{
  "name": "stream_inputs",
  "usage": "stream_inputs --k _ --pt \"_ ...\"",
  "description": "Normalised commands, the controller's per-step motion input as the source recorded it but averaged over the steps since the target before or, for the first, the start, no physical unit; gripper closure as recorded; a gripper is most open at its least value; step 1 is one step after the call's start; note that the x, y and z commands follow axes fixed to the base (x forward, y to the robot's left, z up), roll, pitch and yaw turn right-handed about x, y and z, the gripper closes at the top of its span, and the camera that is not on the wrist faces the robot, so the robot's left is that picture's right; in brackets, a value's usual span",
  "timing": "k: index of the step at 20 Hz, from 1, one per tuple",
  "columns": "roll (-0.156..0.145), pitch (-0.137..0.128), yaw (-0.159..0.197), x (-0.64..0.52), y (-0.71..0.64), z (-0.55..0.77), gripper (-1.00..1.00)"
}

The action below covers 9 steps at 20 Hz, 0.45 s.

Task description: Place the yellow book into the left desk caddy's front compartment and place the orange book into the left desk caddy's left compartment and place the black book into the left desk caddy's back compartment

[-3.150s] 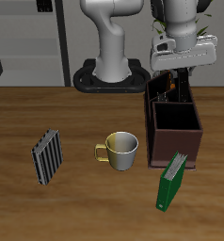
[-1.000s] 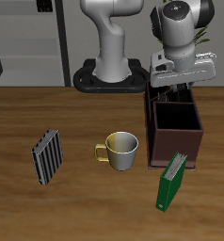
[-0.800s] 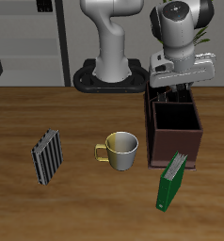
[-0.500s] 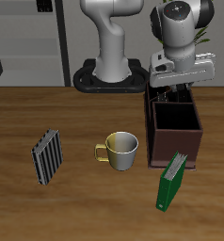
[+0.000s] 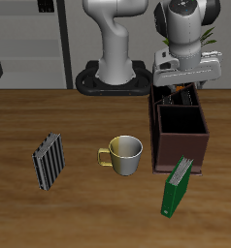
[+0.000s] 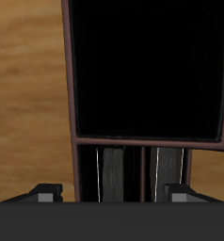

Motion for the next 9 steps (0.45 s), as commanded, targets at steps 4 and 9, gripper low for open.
stream_inputs --k 4,9 --pt "0.002 -0.026 0.008 -0.05 0.1 0.16 -1.0" --pt "-0.002 -0.028 0.014 -0.04 0.06 0.19 -1.0"
